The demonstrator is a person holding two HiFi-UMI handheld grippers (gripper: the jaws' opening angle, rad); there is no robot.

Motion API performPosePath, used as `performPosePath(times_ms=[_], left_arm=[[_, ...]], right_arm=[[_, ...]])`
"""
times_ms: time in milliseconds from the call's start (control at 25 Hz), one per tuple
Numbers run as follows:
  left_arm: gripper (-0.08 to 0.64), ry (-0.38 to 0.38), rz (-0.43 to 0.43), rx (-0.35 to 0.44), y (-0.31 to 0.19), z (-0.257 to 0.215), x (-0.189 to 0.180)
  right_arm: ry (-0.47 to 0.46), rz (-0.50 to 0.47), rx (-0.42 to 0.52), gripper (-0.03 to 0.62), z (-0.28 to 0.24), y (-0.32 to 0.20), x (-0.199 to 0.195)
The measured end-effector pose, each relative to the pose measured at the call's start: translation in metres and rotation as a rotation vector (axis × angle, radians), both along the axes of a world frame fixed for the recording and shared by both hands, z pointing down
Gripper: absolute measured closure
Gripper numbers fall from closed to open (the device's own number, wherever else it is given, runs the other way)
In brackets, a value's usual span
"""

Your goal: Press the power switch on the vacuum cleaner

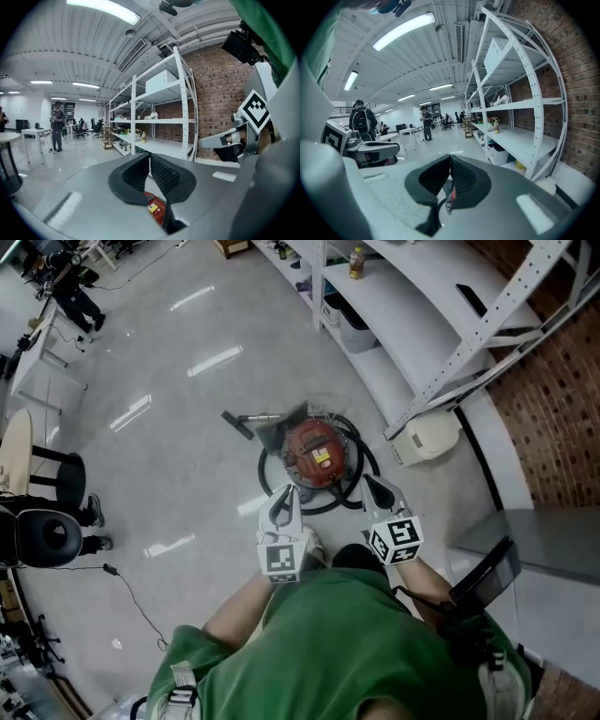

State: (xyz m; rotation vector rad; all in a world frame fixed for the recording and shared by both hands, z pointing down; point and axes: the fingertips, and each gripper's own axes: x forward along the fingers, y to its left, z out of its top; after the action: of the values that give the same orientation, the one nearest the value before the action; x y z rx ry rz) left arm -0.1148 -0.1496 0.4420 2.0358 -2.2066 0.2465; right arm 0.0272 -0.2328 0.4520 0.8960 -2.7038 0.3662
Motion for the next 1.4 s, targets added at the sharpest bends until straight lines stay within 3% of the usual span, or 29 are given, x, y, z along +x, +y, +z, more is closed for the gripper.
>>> performPosePath(times_ms=[440,1400], left_arm=[[0.552,0.037,-0.079,-0.081,-0.015,0.036,-0.017],[0.552,0.087,-0.262,-0.323,-0.064,0.147,-0.006]], right_arm=[[0.069,-0.076,-0.048,0.589,0.036,-0.033,-0.025],[0.194,-0.292,-0.208,0.588,0.170,-0.104,-0.053]])
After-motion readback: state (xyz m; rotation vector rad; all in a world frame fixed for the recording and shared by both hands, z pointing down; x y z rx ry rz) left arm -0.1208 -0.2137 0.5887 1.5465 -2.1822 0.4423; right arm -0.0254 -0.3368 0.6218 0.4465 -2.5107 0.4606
